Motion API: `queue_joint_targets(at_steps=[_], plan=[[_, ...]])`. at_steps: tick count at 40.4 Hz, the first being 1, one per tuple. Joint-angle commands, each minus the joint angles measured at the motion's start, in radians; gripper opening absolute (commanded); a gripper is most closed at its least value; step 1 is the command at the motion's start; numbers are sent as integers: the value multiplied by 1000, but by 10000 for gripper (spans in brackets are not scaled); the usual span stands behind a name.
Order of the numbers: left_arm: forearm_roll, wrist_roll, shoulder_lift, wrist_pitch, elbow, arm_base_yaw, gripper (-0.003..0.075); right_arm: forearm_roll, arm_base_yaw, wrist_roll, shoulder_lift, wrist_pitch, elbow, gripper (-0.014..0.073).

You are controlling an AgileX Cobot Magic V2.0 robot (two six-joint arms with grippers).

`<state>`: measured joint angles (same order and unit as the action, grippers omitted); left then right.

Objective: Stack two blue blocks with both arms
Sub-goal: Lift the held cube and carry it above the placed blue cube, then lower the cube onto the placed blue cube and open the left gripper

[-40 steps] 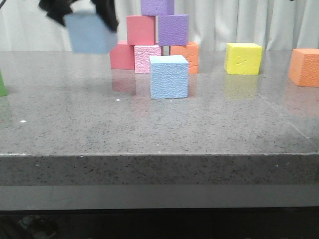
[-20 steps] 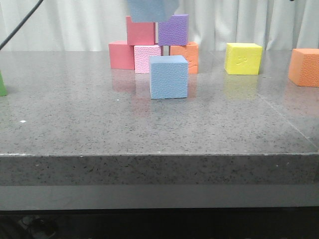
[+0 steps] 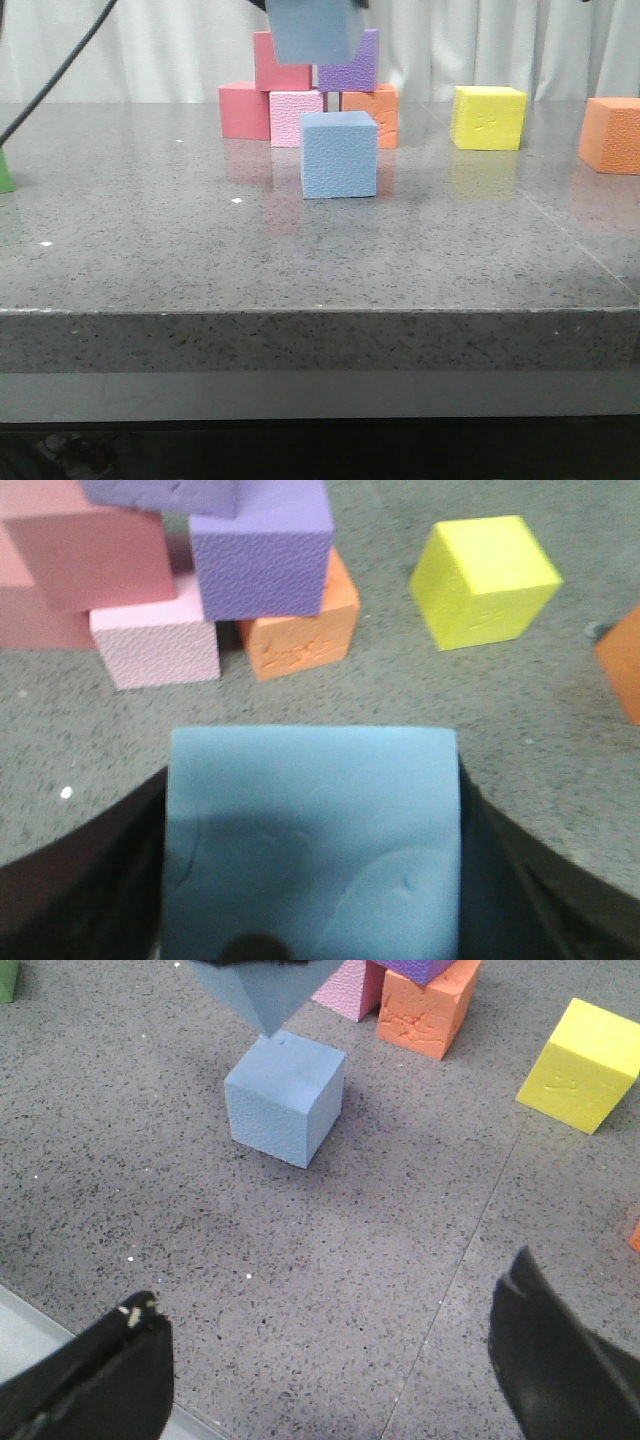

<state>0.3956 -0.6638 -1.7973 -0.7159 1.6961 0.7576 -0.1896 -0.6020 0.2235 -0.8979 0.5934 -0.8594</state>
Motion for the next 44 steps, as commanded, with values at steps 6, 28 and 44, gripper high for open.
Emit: queue_joint_targets(at_steps=[6,28,44], plan=[[100,-204,-7,35,38,33,433,-21,6,-8,12,-63,-27,644],[81,-215,-43,31,38,33,570,-21,6,-8,12,-63,-27,644],[80,-206,-19,10,38,33,608,-21,6,-8,12,-63,-27,644]])
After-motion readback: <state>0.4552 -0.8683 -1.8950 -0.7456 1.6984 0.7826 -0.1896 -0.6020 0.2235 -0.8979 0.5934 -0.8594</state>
